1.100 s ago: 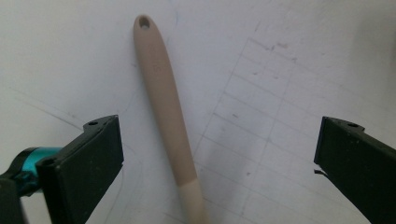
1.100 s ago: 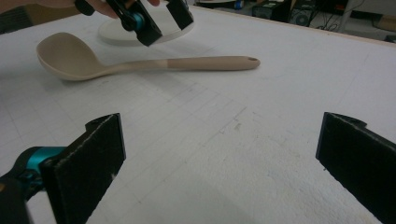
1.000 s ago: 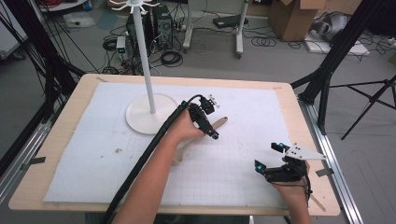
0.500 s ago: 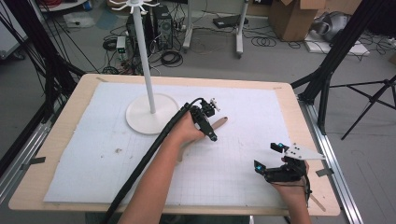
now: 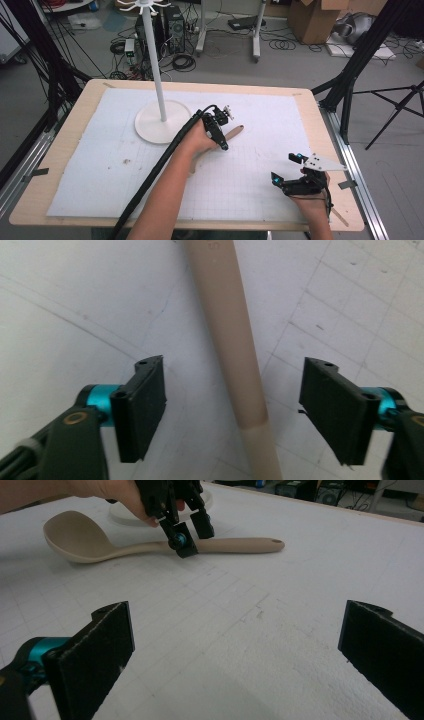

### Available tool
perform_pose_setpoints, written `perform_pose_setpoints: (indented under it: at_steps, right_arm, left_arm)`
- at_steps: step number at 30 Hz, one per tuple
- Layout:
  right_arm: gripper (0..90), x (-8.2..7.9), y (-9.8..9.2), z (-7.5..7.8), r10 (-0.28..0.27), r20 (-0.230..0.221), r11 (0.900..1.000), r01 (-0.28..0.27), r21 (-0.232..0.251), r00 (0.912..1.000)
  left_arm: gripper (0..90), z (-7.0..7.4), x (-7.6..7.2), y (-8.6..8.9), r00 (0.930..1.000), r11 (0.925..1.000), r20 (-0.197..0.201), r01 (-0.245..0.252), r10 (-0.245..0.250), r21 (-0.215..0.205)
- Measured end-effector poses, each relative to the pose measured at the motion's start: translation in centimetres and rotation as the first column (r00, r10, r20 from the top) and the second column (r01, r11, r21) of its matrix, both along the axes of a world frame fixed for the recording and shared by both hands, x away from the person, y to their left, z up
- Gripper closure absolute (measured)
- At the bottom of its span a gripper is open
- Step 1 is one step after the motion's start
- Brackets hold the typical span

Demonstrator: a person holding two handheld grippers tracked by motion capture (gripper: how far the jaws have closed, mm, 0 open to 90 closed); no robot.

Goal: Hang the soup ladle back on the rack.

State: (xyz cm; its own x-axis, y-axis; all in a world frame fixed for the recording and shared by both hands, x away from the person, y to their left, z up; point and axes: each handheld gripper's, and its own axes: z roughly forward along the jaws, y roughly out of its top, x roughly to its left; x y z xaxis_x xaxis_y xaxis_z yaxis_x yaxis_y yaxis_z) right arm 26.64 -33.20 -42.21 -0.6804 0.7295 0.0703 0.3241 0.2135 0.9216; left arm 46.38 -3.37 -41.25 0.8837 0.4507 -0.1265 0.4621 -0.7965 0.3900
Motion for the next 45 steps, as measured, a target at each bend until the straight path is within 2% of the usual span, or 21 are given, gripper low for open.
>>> perform_pose_setpoints:
  at_steps: [6, 14, 17, 19, 31, 38, 43, 45]
  right_arm:
    - [0.1, 0.1, 0.1, -0.1, 0.001, 0.002, 1.0, -0.001, -0.004, 1.0]
    - [0.1, 0.1, 0.0, -0.1, 0.001, 0.006, 1.0, -0.001, -0.008, 1.0]
    - [0.1, 0.1, 0.0, -0.1, -0.002, 0.002, 1.0, 0.002, -0.007, 1.0]
    - [0.1, 0.1, 0.0, -0.1, -0.001, 0.001, 1.0, 0.001, -0.006, 1.0]
    - [0.1, 0.1, 0.1, -0.1, 0.003, -0.001, 1.0, -0.003, -0.013, 1.0]
    - [0.1, 0.1, 0.1, -0.1, 0.001, -0.003, 1.0, -0.001, -0.013, 1.0]
    - [0.1, 0.1, 0.1, -0.2, 0.002, -0.004, 1.0, -0.002, -0.016, 1.0]
    - [0.1, 0.1, 0.1, -0.2, 0.003, -0.003, 1.0, -0.003, -0.019, 1.0]
  left_arm:
    - [36.1, 0.1, -0.1, -0.1, 0.9997, 0.9997, 0.022, -0.008, 0.007, 0.024]
    - [43.2, 0.2, -0.6, -0.6, 0.9966, 0.9968, 0.081, 0.005, -0.012, 0.079]
    - [46.2, 0.2, -0.6, -0.7, 0.9963, 0.9962, 0.085, -0.004, -0.003, 0.087]
    - [52.4, 0.3, -0.7, -0.7, 0.9967, 0.9963, 0.081, 0.003, -0.01, 0.086]
    - [67.8, 0.4, -0.9, -0.8, 0.9976, 0.9971, 0.065, 0.016, -0.021, 0.075]
    - [69.2, 0.4, -0.9, -0.8, 0.9981, 0.9974, 0.061, -0.003, -0.002, 0.072]
    - [71.6, 0.5, -1.1, -0.9, 0.9975, 0.9963, 0.056, -0.046, 0.042, 0.073]
    - [73.7, 0.5, -1.2, -1.0, 0.9985, 0.9971, 0.046, -0.033, 0.03, 0.069]
